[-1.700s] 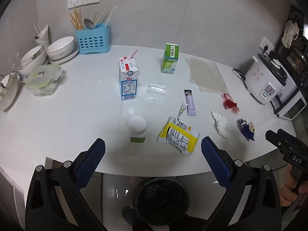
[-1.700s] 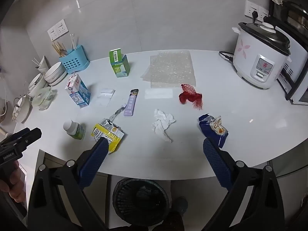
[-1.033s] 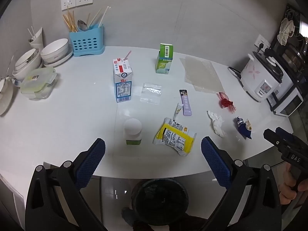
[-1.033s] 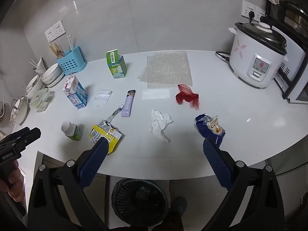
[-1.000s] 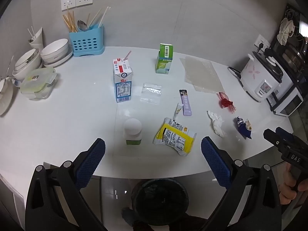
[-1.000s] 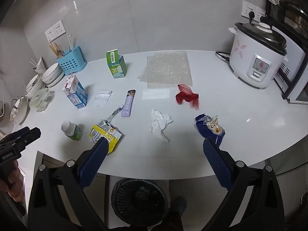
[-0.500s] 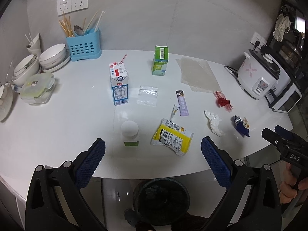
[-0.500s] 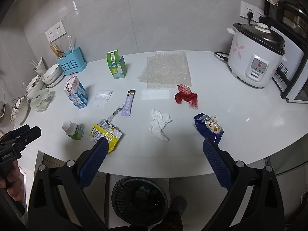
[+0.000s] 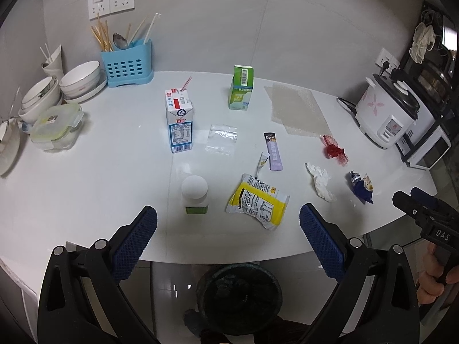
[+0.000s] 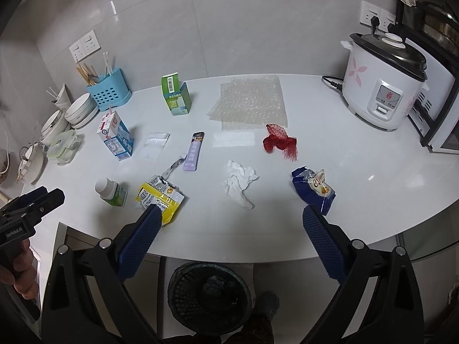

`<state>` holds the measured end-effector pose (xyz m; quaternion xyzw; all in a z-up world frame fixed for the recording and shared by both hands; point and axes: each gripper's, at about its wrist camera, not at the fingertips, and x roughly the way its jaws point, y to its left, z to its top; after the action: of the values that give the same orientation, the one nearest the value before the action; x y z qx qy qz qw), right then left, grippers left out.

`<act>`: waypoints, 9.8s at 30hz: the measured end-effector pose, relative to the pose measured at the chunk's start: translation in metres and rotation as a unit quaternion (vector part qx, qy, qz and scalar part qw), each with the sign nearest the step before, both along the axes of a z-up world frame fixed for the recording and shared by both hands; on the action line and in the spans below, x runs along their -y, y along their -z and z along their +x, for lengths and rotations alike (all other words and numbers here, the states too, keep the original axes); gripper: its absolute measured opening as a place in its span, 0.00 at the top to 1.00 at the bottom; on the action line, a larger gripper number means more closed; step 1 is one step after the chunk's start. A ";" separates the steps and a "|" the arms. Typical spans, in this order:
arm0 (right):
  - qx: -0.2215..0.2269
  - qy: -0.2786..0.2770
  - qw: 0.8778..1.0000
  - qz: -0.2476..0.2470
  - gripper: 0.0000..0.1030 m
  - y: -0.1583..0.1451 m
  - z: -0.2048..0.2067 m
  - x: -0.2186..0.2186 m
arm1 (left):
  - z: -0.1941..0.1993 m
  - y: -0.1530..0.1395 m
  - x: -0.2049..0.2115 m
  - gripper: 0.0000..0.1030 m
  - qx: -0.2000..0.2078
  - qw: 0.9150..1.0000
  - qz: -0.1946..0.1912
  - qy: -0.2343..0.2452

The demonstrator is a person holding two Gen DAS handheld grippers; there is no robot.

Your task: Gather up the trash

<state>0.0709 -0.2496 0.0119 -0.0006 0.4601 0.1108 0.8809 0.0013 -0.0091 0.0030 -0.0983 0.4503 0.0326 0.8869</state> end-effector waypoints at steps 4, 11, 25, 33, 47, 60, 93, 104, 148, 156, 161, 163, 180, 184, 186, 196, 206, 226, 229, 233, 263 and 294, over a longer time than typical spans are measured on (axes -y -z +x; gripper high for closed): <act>-0.003 0.001 1.000 0.000 0.08 0.002 -0.001 0.000 | -0.002 0.000 0.003 0.07 0.001 1.000 0.006 0.004; -0.001 0.001 1.000 0.004 0.08 0.000 -0.001 0.001 | -0.002 -0.004 0.003 0.06 0.010 1.000 0.013 -0.004; 0.006 0.014 1.000 0.002 0.08 -0.002 -0.003 0.002 | -0.005 -0.006 0.005 0.06 0.015 1.000 0.017 0.002; 0.005 0.013 1.000 0.005 0.08 -0.002 -0.003 0.002 | -0.005 -0.007 0.006 0.06 0.016 1.000 0.020 0.005; 0.006 0.011 1.000 0.001 0.08 -0.002 0.004 -0.001 | 0.001 -0.004 0.004 0.06 0.013 1.000 0.016 0.007; -0.006 -0.008 1.000 -0.008 0.08 0.007 0.031 -0.018 | 0.023 0.024 -0.014 0.06 -0.013 1.000 0.013 -0.006; -0.228 0.021 0.973 0.008 0.55 0.141 0.161 -0.038 | 0.083 0.131 -0.033 0.33 -0.121 0.992 0.025 -0.021; -0.256 0.033 0.966 0.021 0.91 0.155 0.165 -0.035 | 0.087 0.137 -0.033 0.60 -0.129 0.991 0.026 -0.030; -0.214 -0.041 0.971 0.095 0.99 0.091 0.121 0.020 | 0.013 0.073 0.017 0.60 -0.071 0.995 0.033 -0.060; -0.183 -0.020 0.980 0.070 0.99 0.080 0.066 0.007 | -0.017 0.072 0.009 0.60 -0.057 0.998 0.028 -0.015; -0.166 -0.015 0.984 0.063 0.99 0.071 0.028 -0.003 | -0.038 0.070 0.006 0.60 -0.051 0.998 0.028 0.004; -0.162 -0.016 0.985 0.062 0.99 0.069 0.014 -0.008 | -0.047 0.070 0.005 0.60 -0.048 0.998 0.028 0.009; -0.144 -0.024 0.988 0.046 0.99 0.099 -0.078 -0.032 | -0.104 0.113 0.009 0.60 -0.065 0.997 0.016 0.033; -0.136 -0.030 0.990 0.036 0.99 0.112 -0.090 -0.035 | -0.113 0.127 0.014 0.60 -0.071 0.997 0.013 0.037; -0.129 -0.033 0.990 0.042 0.99 0.120 -0.096 -0.037 | -0.118 0.134 0.016 0.60 -0.071 0.996 0.013 0.044; -0.111 -0.061 0.991 0.044 0.99 0.160 -0.116 -0.050 | -0.132 0.171 0.010 0.60 -0.096 0.995 -0.003 0.039; -0.121 -0.072 0.990 0.023 0.99 0.197 -0.122 -0.064 | -0.140 0.184 0.009 0.60 -0.104 0.994 -0.005 0.041; -0.176 -0.098 0.979 -0.016 0.99 0.259 -0.124 -0.093 | -0.149 0.200 0.001 0.60 -0.128 0.991 -0.023 0.034; -0.179 -0.106 0.978 -0.022 0.96 0.262 -0.125 -0.098 | -0.150 0.201 -0.001 0.60 -0.130 0.991 -0.023 0.032; -0.178 -0.114 0.977 -0.035 0.95 0.263 -0.126 -0.104 | -0.151 0.201 -0.003 0.60 -0.133 0.990 -0.023 0.030; -0.153 0.012 0.988 -0.011 0.07 0.227 -0.118 -0.016 | -0.127 0.229 0.055 0.60 -0.157 0.984 -0.019 0.076; -0.133 0.042 0.990 -0.008 0.07 0.206 -0.112 0.036 | -0.108 0.227 0.086 0.20 -0.116 0.989 -0.006 0.087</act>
<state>-0.0413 -0.2859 -0.1941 0.0266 0.5735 0.0694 0.8158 -0.1068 -0.0948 -0.2241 -0.0599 0.5575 -0.0364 0.8272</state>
